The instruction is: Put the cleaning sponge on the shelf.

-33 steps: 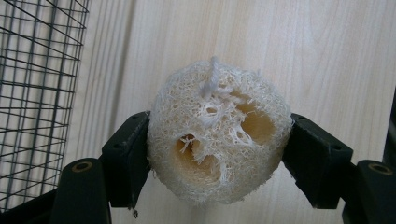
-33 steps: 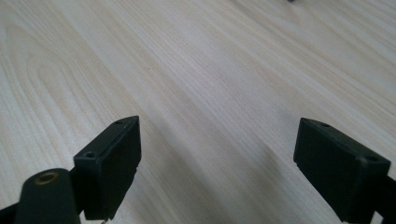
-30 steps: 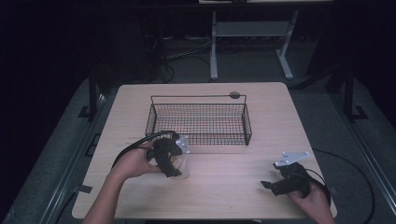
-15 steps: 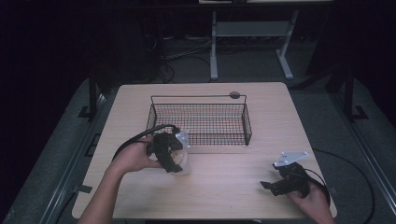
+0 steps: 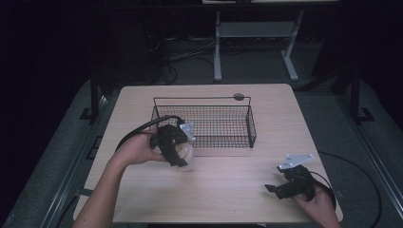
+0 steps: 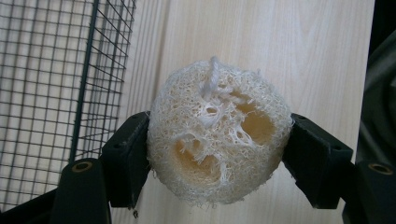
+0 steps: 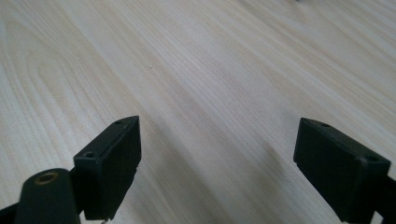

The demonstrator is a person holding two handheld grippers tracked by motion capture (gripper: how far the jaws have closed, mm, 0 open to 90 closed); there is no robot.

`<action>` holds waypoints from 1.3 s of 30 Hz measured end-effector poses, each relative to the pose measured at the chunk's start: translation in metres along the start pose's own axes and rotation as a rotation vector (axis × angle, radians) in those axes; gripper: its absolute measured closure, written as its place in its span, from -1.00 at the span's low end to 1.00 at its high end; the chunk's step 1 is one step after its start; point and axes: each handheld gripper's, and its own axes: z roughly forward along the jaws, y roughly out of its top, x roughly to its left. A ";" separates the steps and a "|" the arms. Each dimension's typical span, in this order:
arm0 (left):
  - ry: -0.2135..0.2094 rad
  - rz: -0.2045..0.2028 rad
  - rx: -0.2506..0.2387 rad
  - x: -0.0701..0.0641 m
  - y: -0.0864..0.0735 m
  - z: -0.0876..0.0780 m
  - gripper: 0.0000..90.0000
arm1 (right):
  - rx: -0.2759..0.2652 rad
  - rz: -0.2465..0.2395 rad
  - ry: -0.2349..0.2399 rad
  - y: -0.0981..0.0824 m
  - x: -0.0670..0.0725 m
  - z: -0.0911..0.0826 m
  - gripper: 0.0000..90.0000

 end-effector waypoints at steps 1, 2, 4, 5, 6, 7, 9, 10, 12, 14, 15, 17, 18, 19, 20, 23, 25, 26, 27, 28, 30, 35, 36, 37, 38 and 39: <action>0.002 -0.001 0.000 0.001 0.001 -0.002 -0.38 | -0.001 0.001 0.001 0.000 0.000 0.000 -0.68; 0.002 -0.001 0.000 0.001 0.001 -0.002 -0.38 | -0.001 0.001 0.001 0.000 0.000 0.000 -0.68; -0.001 0.003 -0.004 0.003 0.004 -0.006 -0.38 | -0.004 0.004 0.004 0.000 0.000 0.000 -0.68; -0.004 0.001 -0.005 0.003 0.005 -0.008 -0.38 | -0.002 0.003 0.003 0.000 0.000 0.000 -0.68; -0.002 0.003 -0.005 0.005 0.006 -0.009 -0.38 | 0.000 0.001 0.002 0.000 0.000 0.000 -0.68; -0.003 0.003 0.000 0.005 0.007 -0.009 -0.38 | -0.002 -0.004 0.001 0.000 0.000 0.000 -0.68; -0.001 0.003 0.007 0.008 0.008 -0.011 -0.38 | -0.005 -0.004 0.003 0.000 0.000 0.000 -0.68; -0.001 0.001 0.007 0.008 0.009 -0.012 -0.38 | -0.004 -0.005 0.005 0.001 0.000 0.000 -0.68; 0.002 0.001 0.007 0.011 0.011 -0.015 -0.38 | -0.003 -0.005 0.006 0.001 0.000 0.001 -0.68; 0.006 0.005 0.011 0.013 0.013 -0.017 -0.38 | -0.003 -0.004 0.007 0.001 0.000 0.001 -0.68; 0.009 0.007 0.008 0.014 0.014 -0.019 -0.38 | -0.002 -0.001 0.008 0.001 0.000 0.001 -0.68; 0.006 0.001 -0.001 0.016 0.015 -0.022 -0.38 | -0.003 -0.004 0.008 0.001 0.000 0.001 -0.68; 0.005 -0.002 -0.008 0.018 0.016 -0.023 -0.38 | -0.003 -0.003 0.009 0.001 0.000 0.001 -0.68; 0.006 0.001 -0.007 0.019 0.016 -0.025 -0.38 | -0.003 -0.004 0.009 0.001 0.000 0.001 -0.68; 0.006 -0.001 -0.012 0.020 0.016 -0.026 -0.38 | -0.004 -0.003 0.010 0.001 0.000 0.001 -0.68; 0.000 -0.006 -0.034 0.025 0.018 -0.030 -0.38 | 0.005 0.001 0.014 0.001 -0.001 0.002 -0.68; -0.001 -0.004 -0.037 0.026 0.019 -0.032 -0.38 | 0.003 0.002 0.016 0.002 -0.001 0.002 -0.68; -0.001 -0.004 -0.037 0.026 0.019 -0.032 -0.38 | 0.003 0.002 0.016 0.002 -0.001 0.002 -0.68; -0.002 -0.006 -0.046 0.029 0.021 -0.033 -0.38 | 0.002 0.002 0.016 0.002 -0.001 0.002 -0.68; -0.002 -0.006 -0.046 0.029 0.021 -0.033 -0.38 | 0.002 0.002 0.016 0.002 -0.001 0.002 -0.68; -0.003 -0.015 -0.051 0.032 0.022 -0.036 -0.38 | 0.002 0.002 0.016 0.002 -0.001 0.003 -0.68; -0.001 -0.030 -0.056 0.037 0.024 -0.039 -0.38 | 0.003 0.005 0.018 0.002 -0.001 0.003 -0.68; -0.001 -0.030 -0.056 0.037 0.024 -0.039 -0.38 | 0.003 0.005 0.018 0.002 -0.001 0.003 -0.68; 0.006 -0.035 -0.046 0.038 0.025 -0.041 -0.38 | 0.003 0.006 0.018 0.002 -0.002 0.003 -0.68; 0.004 -0.031 -0.044 0.039 0.025 -0.042 -0.38 | 0.003 0.008 0.018 0.002 -0.002 0.003 -0.68; 0.006 -0.026 -0.041 0.040 0.025 -0.043 -0.38 | 0.003 0.008 0.019 0.002 -0.002 0.002 -0.68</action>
